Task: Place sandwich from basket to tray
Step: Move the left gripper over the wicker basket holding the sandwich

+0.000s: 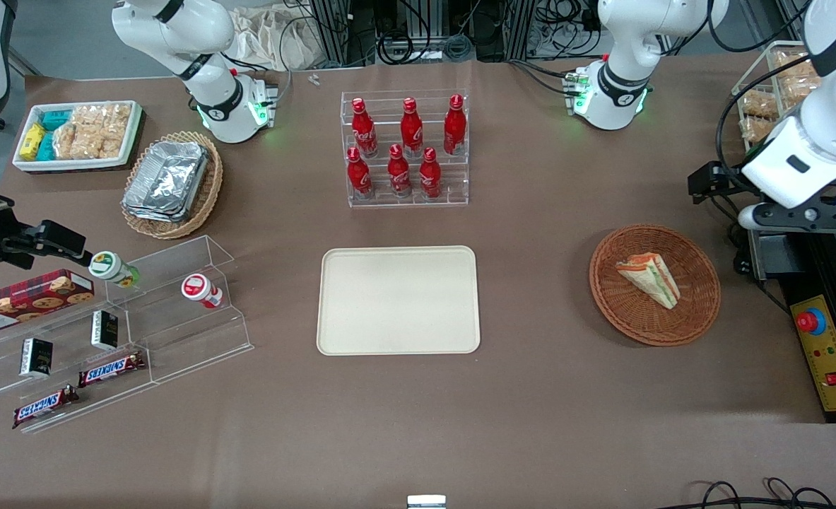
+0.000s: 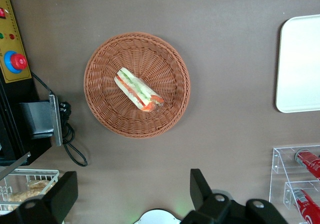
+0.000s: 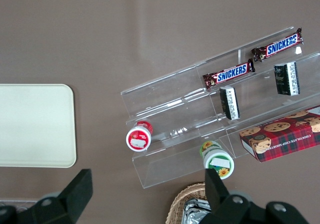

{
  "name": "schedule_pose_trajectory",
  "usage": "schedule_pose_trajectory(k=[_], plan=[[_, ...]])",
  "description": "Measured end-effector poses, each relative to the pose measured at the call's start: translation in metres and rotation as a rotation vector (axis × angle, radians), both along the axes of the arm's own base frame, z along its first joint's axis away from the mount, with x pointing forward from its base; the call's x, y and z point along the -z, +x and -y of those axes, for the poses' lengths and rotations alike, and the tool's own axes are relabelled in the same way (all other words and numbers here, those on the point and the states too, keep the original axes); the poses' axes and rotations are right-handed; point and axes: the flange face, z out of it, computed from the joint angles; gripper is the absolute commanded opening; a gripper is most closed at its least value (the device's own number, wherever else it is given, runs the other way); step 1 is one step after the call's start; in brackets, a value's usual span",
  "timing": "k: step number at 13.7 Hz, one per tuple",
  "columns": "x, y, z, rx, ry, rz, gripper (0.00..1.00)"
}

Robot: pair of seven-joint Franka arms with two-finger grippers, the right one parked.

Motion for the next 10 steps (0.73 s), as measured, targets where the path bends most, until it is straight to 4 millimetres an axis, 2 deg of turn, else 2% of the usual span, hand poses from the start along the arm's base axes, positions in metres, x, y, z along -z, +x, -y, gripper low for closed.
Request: schedule_pose_trajectory(k=[4, 6, 8, 10], plan=[[0.000, 0.001, -0.004, -0.011, 0.001, -0.001, 1.00], [0.012, 0.008, -0.016, -0.047, -0.002, -0.024, 1.00], [0.041, 0.020, -0.037, -0.107, -0.028, -0.082, 1.00], [0.085, 0.034, -0.063, -0.204, -0.032, -0.158, 1.00]])
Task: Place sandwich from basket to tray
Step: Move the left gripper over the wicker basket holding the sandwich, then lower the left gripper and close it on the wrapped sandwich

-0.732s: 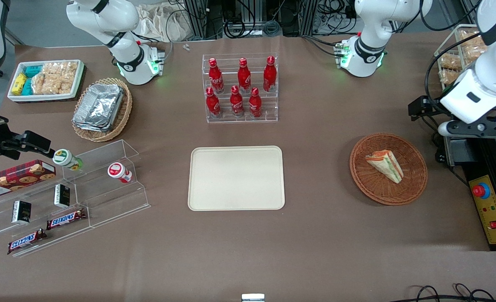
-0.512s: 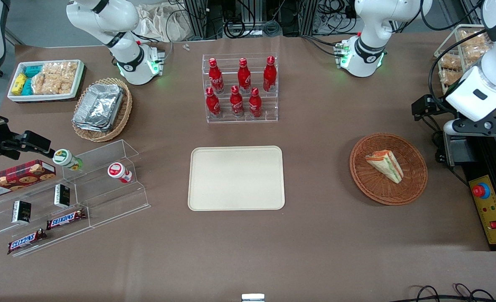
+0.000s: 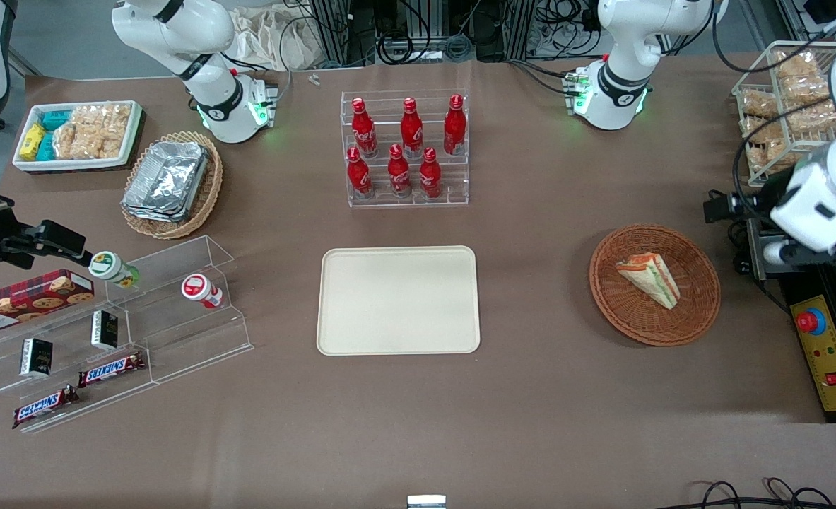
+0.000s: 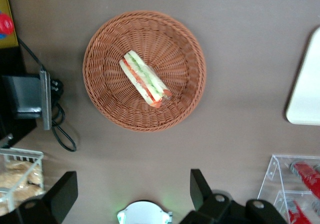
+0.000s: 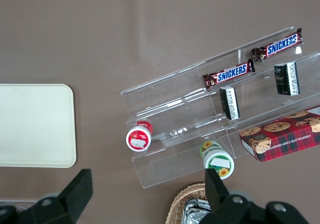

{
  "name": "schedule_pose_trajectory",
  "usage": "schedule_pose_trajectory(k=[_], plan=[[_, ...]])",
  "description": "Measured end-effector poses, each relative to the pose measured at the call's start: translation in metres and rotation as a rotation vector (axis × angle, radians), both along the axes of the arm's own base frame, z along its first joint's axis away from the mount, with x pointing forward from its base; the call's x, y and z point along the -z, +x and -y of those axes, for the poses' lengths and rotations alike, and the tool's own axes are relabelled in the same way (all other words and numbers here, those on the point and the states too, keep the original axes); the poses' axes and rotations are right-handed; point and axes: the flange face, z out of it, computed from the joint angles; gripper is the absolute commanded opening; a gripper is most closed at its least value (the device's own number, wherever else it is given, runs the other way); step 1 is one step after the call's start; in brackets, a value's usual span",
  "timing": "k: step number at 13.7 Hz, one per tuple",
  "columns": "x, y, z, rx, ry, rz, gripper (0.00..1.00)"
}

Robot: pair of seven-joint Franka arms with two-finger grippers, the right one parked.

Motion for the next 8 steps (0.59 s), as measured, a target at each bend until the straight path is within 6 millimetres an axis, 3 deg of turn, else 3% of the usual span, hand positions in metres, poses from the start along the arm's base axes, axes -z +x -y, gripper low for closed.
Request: schedule_pose_trajectory(k=[3, 5, 8], plan=[[0.075, 0.021, -0.026, -0.112, -0.002, -0.109, 1.00], [0.127, 0.032, -0.026, -0.211, 0.034, -0.145, 1.00], [0.198, 0.033, -0.024, -0.359, 0.084, -0.160, 1.00]])
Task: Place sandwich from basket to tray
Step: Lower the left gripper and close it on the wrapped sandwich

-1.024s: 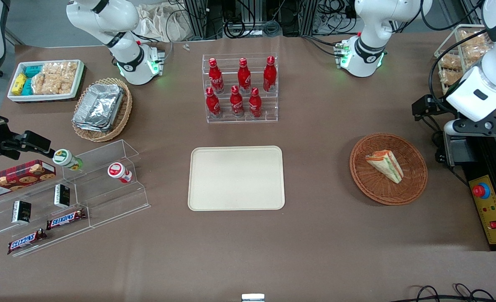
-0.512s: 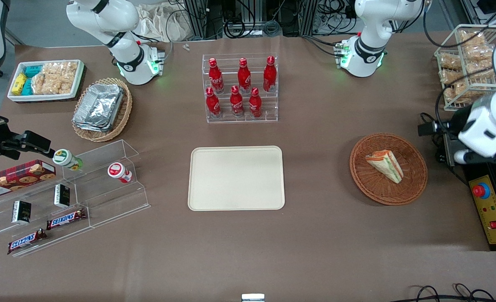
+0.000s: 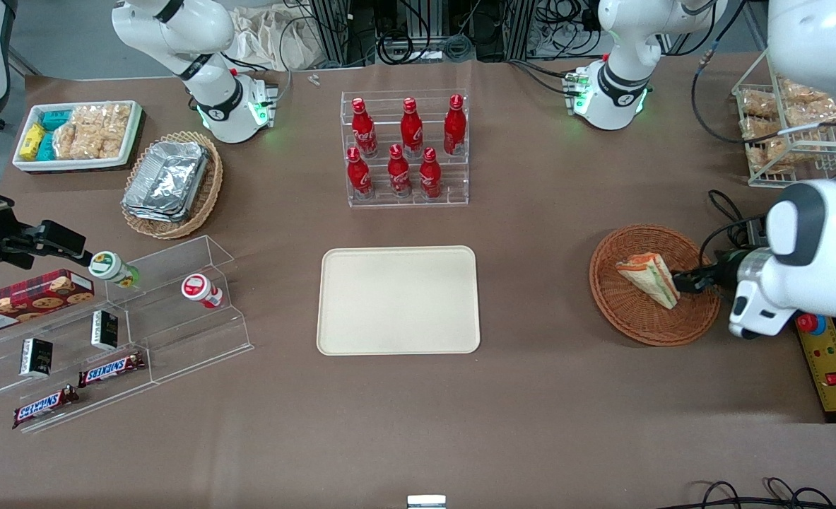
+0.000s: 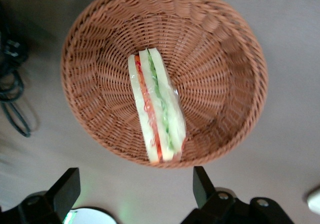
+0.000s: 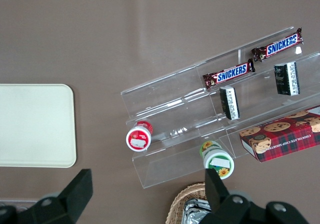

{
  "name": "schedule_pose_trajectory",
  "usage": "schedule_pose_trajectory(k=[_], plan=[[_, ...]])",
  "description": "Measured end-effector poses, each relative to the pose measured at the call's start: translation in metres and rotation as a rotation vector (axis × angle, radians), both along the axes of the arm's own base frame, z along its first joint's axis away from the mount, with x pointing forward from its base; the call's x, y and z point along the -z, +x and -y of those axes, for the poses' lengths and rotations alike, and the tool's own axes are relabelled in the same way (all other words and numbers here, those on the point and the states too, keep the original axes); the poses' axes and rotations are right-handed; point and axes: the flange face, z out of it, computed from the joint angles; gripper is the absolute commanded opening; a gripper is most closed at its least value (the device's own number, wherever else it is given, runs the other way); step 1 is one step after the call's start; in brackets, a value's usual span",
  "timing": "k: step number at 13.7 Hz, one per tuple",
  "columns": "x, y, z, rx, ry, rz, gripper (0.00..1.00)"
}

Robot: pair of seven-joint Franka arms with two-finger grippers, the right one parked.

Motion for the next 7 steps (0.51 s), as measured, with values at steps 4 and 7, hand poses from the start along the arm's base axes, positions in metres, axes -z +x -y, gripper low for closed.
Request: schedule_pose_trajectory(k=[4, 7], plan=[[0.074, -0.024, -0.001, -0.149, 0.047, 0.037, 1.00], [0.120, -0.053, 0.000, -0.234, 0.047, 0.044, 0.72]])
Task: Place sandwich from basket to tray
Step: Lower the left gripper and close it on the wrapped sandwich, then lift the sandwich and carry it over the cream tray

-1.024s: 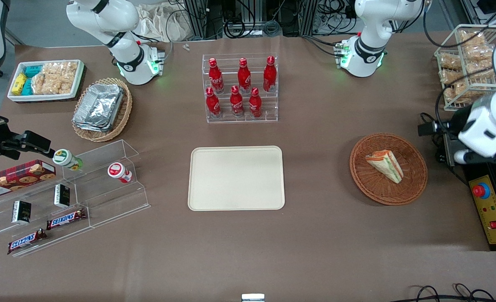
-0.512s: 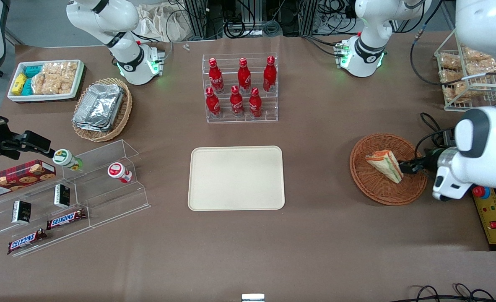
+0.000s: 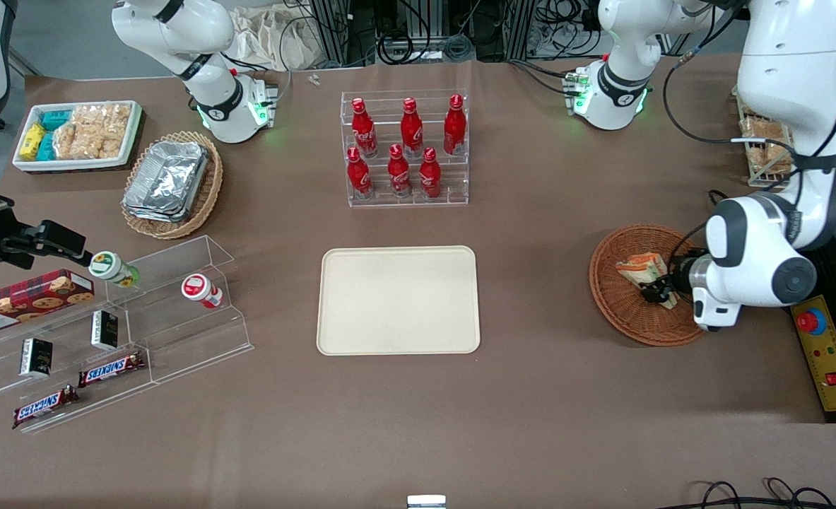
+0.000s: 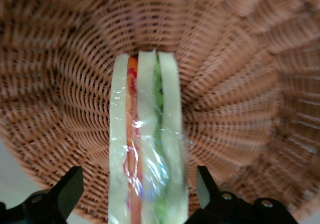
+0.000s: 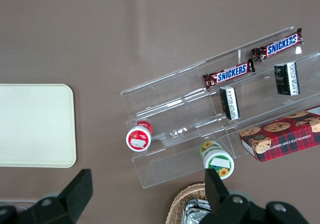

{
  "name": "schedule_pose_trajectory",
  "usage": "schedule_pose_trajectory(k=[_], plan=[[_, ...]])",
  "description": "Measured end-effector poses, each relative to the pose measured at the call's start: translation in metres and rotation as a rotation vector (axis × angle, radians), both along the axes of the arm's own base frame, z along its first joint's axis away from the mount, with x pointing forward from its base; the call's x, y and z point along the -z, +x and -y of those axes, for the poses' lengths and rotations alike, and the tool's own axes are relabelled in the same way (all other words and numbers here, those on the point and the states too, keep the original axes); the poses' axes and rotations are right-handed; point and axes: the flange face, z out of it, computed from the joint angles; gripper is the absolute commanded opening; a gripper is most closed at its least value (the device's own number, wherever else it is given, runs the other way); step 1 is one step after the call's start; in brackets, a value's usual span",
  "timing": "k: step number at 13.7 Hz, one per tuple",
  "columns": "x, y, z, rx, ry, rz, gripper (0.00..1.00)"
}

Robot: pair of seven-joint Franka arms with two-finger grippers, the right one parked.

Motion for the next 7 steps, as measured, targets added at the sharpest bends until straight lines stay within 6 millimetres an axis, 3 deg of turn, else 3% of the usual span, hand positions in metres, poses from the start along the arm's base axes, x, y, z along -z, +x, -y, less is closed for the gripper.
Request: schedule_pose_trajectory(k=[1, 2, 4, 7], plan=[[0.008, -0.007, 0.000, -0.009, 0.002, 0.000, 0.34], [0.012, -0.009, 0.000, -0.016, 0.002, 0.003, 0.16], [0.007, -0.006, 0.000, -0.026, 0.000, 0.016, 0.02], [-0.017, 0.003, 0.001, -0.053, 0.006, 0.041, 0.00]])
